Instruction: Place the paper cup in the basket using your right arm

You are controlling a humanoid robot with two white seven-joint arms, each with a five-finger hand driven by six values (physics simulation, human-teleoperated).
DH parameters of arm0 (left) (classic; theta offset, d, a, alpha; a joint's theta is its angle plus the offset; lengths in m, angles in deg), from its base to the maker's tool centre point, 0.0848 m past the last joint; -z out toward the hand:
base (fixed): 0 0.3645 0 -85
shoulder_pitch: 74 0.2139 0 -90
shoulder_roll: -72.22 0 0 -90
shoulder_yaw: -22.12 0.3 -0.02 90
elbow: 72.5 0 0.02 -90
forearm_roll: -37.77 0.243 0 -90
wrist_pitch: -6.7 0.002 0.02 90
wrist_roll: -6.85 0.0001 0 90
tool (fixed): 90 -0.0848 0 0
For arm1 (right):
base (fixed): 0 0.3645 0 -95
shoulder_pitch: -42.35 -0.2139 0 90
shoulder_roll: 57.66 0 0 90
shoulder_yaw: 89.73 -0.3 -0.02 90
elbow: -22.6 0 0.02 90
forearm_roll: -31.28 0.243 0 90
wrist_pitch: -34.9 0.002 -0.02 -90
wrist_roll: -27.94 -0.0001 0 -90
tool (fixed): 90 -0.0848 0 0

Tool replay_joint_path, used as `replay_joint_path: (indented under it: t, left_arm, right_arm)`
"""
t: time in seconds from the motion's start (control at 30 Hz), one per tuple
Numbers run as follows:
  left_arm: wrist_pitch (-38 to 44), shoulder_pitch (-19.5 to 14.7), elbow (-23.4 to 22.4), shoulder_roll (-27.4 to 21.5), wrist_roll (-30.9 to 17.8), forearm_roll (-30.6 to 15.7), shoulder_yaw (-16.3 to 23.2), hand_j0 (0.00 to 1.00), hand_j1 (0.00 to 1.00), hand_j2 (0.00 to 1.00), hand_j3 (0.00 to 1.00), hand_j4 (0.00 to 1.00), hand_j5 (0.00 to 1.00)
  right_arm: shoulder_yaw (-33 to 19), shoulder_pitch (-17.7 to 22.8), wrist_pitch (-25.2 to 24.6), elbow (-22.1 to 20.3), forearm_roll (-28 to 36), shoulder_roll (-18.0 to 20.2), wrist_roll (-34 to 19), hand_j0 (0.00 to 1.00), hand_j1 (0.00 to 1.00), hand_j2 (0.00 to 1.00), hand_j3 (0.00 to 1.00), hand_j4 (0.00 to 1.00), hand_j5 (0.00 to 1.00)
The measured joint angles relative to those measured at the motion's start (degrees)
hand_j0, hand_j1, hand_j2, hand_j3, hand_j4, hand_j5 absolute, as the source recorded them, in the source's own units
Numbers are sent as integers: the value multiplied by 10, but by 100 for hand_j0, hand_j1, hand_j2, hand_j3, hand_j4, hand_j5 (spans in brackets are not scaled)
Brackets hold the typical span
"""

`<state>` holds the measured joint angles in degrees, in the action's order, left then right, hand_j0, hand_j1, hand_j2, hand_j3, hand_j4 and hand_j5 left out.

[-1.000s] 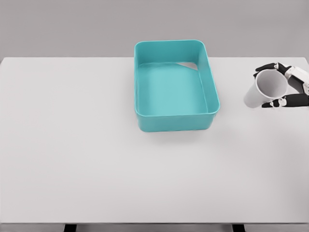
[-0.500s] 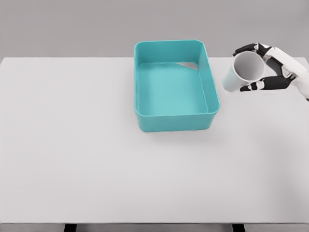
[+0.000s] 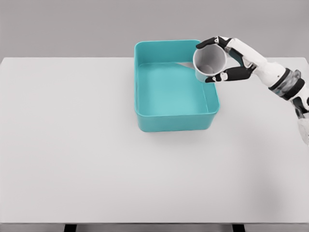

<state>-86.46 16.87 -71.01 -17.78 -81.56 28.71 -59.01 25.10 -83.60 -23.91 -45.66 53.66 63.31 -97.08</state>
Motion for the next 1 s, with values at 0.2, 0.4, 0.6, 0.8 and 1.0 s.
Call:
replay_joint_path:
  t: [0.2,0.4,0.6,0.8,1.0]
  left_arm:
    - [0,0,0,0,0,0,0,100,100,100,100,100,100]
    - [0,0,0,0,0,0,0,100,100,100,100,100,100]
    - [0,0,0,0,0,0,0,100,100,100,100,100,100]
    - [0,0,0,0,0,0,0,100,100,100,100,100,100]
    - [0,0,0,0,0,0,0,100,100,100,100,100,100]
  right_arm:
    - [0,-11,-16,3,-40,-28,0,67,67,67,67,67,67]
    - [-2,-25,-45,10,-120,-64,0,66,66,66,66,66,66]
    - [-12,-36,-87,9,-233,-98,0,66,66,66,66,66,66]
    - [-13,-51,-125,2,-317,-119,0,66,66,66,66,66,66]
    - [-12,-53,-179,-25,-406,-132,0,65,65,65,65,65,65]
